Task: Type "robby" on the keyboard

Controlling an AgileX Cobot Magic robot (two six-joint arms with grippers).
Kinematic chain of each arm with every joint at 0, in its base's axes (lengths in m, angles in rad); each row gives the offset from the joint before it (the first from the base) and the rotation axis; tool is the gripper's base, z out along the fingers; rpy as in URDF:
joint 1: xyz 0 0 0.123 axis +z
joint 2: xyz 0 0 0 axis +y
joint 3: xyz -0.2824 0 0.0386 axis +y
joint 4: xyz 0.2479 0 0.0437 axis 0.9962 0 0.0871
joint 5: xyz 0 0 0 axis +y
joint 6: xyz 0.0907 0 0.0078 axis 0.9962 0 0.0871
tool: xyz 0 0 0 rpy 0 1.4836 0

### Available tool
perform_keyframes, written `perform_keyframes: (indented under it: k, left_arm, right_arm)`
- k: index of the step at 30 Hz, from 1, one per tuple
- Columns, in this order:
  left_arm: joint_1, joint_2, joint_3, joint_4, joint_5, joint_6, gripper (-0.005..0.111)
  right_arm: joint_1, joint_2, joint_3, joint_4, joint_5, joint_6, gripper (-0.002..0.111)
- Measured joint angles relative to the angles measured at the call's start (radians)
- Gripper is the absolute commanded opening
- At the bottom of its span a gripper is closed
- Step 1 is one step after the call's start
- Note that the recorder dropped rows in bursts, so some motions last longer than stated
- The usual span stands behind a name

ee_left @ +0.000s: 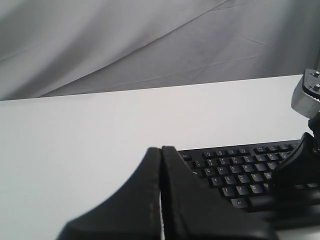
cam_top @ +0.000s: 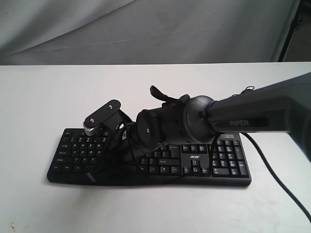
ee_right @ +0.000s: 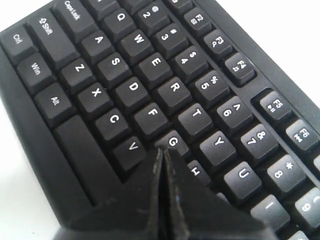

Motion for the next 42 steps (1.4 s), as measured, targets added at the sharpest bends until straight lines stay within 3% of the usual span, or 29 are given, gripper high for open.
perform_keyframes:
  k: [22, 29, 42]
  left_arm:
    - [0.0, 0.0, 0.0, 0.0, 0.0, 0.0, 0.0]
    - [0.0, 0.0, 0.0, 0.0, 0.0, 0.0, 0.0]
    - [0.0, 0.0, 0.0, 0.0, 0.0, 0.0, 0.0]
  right_arm:
    - [-0.015, -0.045, 0.0, 0.0, 0.028, 0.006, 0.0]
    - [-0.066, -0.039, -0.146, -0.037, 0.165, 0.025, 0.0]
    - [-0.066, 0.026, -0.15, -0.037, 0.161, 0.025, 0.0]
